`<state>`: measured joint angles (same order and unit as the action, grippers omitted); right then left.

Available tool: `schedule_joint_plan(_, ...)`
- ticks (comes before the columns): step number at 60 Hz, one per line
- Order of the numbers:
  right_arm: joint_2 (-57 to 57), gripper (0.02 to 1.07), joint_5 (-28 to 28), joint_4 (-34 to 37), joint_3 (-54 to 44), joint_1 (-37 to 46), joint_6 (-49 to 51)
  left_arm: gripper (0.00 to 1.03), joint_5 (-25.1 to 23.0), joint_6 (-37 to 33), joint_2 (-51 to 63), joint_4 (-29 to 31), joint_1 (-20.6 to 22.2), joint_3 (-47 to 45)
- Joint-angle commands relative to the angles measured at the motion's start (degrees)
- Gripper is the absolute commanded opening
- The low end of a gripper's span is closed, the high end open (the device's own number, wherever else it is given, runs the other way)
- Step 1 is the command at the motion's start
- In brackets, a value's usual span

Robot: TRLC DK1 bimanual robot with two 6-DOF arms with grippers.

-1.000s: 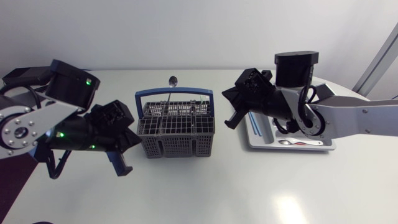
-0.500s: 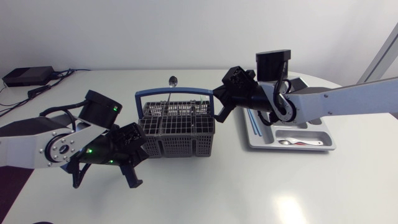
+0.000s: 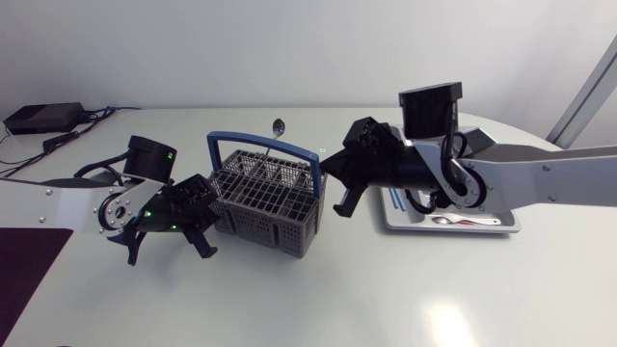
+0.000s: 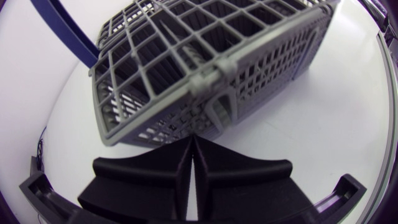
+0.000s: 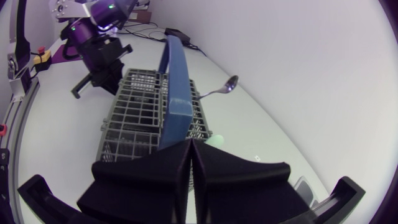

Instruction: Unload the cutlery basket into the drawer organizer.

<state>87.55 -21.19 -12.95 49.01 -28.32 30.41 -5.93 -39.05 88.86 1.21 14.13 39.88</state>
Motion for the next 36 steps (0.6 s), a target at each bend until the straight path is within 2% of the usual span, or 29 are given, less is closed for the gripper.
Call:
schedule_joint_plan(1,-2.12,0.08,-0.78,1.52,-1.99,-3.59,-0.53,0.05,-0.75,-1.29,1.67,-2.00,-0.07,3.19)
schedule_joint_plan(17,-7.04,0.08,4.40,3.11,-5.77,-12.29,-1.41,0.05,-0.83,-1.21,5.01,-3.85,-0.95,7.41)
schedule_joint_plan(27,-11.79,0.08,3.52,4.69,-6.91,-5.43,-1.32,0.05,-0.83,-1.47,4.04,-3.15,-1.65,8.64)
schedule_joint_plan(36,-12.75,0.08,1.15,5.04,-10.61,0.89,1.14,0.05,-1.62,-2.17,4.39,-2.97,-4.81,10.48)
